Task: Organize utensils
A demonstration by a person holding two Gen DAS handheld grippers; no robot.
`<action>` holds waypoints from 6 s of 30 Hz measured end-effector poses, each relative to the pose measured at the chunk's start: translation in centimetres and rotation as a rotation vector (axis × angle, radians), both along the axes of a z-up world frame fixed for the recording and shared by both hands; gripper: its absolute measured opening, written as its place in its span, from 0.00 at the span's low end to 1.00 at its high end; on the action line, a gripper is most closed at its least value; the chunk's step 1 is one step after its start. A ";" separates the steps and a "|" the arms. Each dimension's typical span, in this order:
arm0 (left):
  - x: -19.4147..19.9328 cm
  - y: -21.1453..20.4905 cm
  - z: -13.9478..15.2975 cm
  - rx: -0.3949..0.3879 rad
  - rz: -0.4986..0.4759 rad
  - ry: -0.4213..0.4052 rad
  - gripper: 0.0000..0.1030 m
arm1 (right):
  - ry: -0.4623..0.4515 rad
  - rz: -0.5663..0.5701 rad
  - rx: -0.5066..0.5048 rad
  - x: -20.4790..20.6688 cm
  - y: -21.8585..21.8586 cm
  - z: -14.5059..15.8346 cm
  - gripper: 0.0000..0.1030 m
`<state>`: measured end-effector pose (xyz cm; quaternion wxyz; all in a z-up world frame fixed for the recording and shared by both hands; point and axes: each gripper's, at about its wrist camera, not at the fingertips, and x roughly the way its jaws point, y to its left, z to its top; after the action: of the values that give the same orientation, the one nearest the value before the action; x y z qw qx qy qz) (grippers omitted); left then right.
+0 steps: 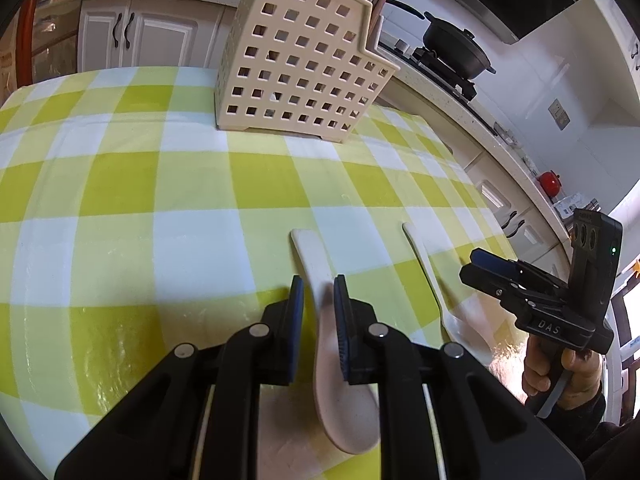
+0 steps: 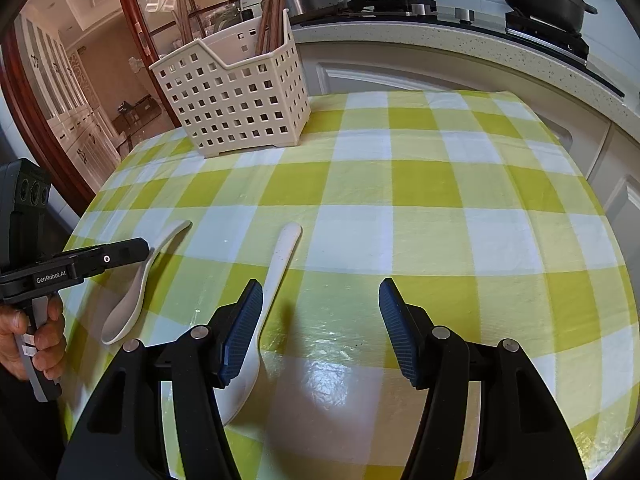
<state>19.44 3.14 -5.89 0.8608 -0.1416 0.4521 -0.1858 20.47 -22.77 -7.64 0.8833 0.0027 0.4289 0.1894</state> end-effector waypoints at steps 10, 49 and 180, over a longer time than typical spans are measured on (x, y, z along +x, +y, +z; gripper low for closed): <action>-1.3 -2.8 0.9 0.174 0.052 -0.048 0.31 | -0.003 -0.020 -0.069 -0.6 3.6 -0.7 0.47; -1.0 -3.8 0.4 0.222 0.021 -0.055 0.08 | -0.050 0.045 -0.110 -0.9 5.7 0.6 0.10; -3.0 -0.1 5.4 0.070 0.065 -0.184 0.06 | -0.147 0.222 -0.122 -0.9 8.6 4.2 0.12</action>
<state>16.43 3.03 -0.50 0.9087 -0.1085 0.3724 -0.1541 19.61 -14.18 -3.46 0.8845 -0.1125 0.3714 0.2590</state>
